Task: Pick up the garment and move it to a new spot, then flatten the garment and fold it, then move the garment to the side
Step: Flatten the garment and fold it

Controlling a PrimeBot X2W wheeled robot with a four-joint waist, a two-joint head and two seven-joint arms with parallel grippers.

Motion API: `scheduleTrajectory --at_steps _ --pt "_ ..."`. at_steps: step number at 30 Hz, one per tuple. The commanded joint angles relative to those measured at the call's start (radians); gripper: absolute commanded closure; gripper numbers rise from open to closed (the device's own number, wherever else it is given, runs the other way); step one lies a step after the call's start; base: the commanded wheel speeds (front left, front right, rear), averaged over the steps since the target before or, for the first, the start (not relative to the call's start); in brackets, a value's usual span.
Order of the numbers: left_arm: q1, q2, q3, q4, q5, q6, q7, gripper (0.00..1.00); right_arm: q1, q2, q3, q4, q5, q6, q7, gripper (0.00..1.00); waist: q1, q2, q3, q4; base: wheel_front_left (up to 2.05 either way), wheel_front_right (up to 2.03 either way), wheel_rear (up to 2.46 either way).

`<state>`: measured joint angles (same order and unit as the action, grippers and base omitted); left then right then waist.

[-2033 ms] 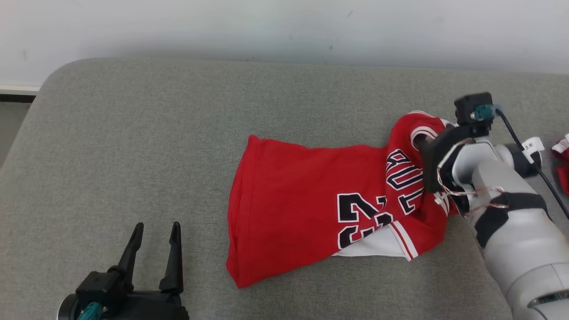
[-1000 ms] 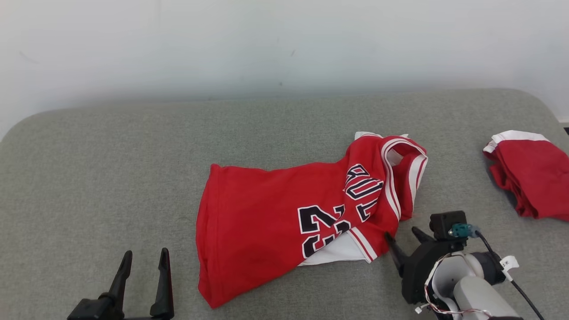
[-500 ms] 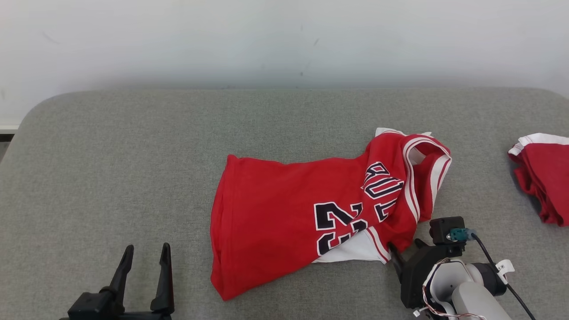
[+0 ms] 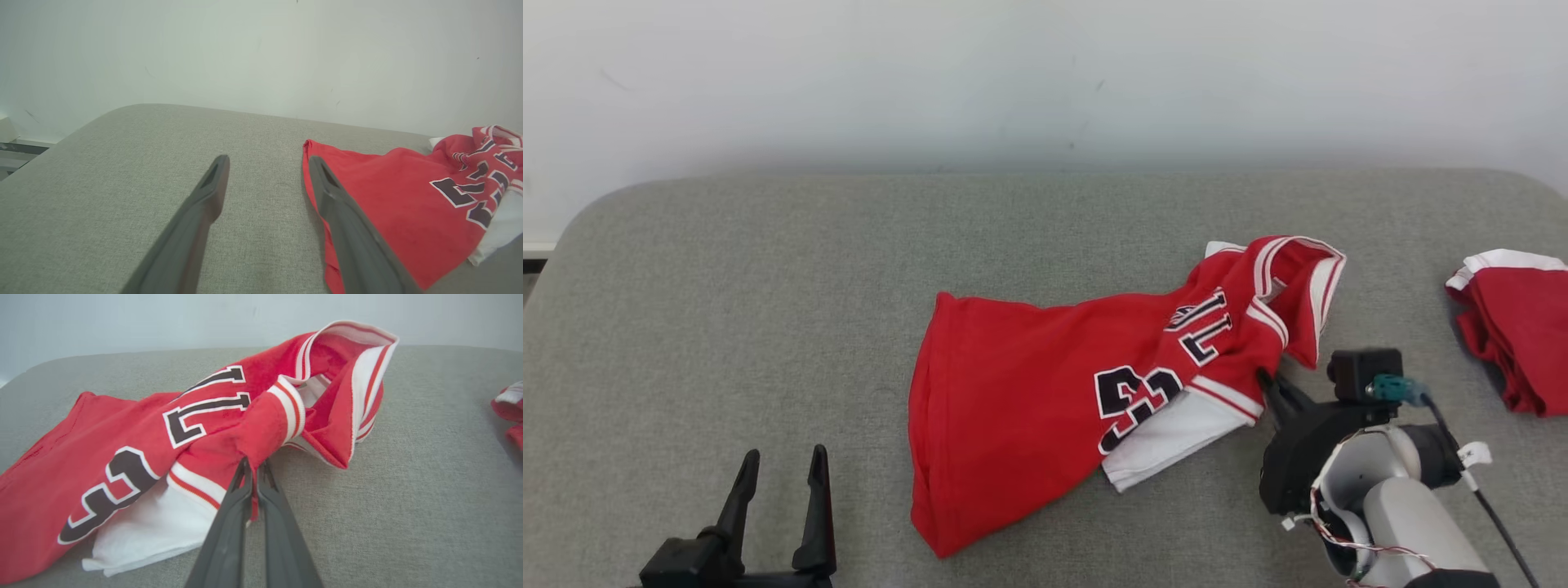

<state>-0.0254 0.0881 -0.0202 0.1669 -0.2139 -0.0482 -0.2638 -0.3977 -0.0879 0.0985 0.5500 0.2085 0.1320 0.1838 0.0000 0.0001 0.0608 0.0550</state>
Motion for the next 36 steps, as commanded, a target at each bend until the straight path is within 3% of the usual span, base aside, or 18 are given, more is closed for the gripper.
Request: scheduleTrajectory --at_steps 1,12,16,20,24,27,36 --pt "0.013 0.001 0.002 -0.004 0.008 0.004 -0.001 0.0 0.02 -0.009 -0.003 -0.027 0.01 -0.003 0.009 1.0 0.0 -0.0001 -0.008 -0.007 0.0 0.0 0.0" --pt "0.031 0.001 0.004 -0.017 0.012 0.013 -0.001 0.0 0.222 -0.065 -0.131 -0.452 -0.013 -0.003 0.337 1.0 0.0 -0.0001 -0.039 -0.03 0.0 0.0 0.0" --pt "0.025 0.004 -0.001 -0.016 0.014 0.011 -0.001 0.0 0.266 -0.086 -0.198 -0.512 -0.064 -0.003 0.432 1.0 0.0 -0.0001 -0.041 -0.029 0.0 0.0 0.0" --pt "0.009 0.007 -0.006 -0.015 0.012 0.006 -0.001 0.0 0.26 -0.107 -0.236 -0.49 -0.097 -0.003 0.546 1.0 0.0 -0.0001 -0.027 -0.024 0.0 0.0 0.0" --pt "-0.004 0.008 -0.01 -0.009 0.011 -0.002 -0.001 0.0 0.19 -0.119 -0.213 -0.413 -0.105 -0.003 0.518 1.0 0.0 -0.0001 -0.004 -0.018 0.0 0.0 0.0" --pt "-0.018 0.008 -0.012 -0.01 0.011 -0.004 -0.001 0.0 0.111 -0.13 -0.199 -0.333 -0.137 -0.003 0.427 1.0 0.0 -0.0001 0.018 -0.011 0.0 0.0 0.0" --pt "-0.039 0.004 -0.019 0.002 0.015 -0.009 -0.001 0.0 -0.053 -0.11 -0.108 -0.15 -0.146 -0.003 0.287 1.0 0.0 -0.0001 0.034 0.013 0.0 0.0 0.0"
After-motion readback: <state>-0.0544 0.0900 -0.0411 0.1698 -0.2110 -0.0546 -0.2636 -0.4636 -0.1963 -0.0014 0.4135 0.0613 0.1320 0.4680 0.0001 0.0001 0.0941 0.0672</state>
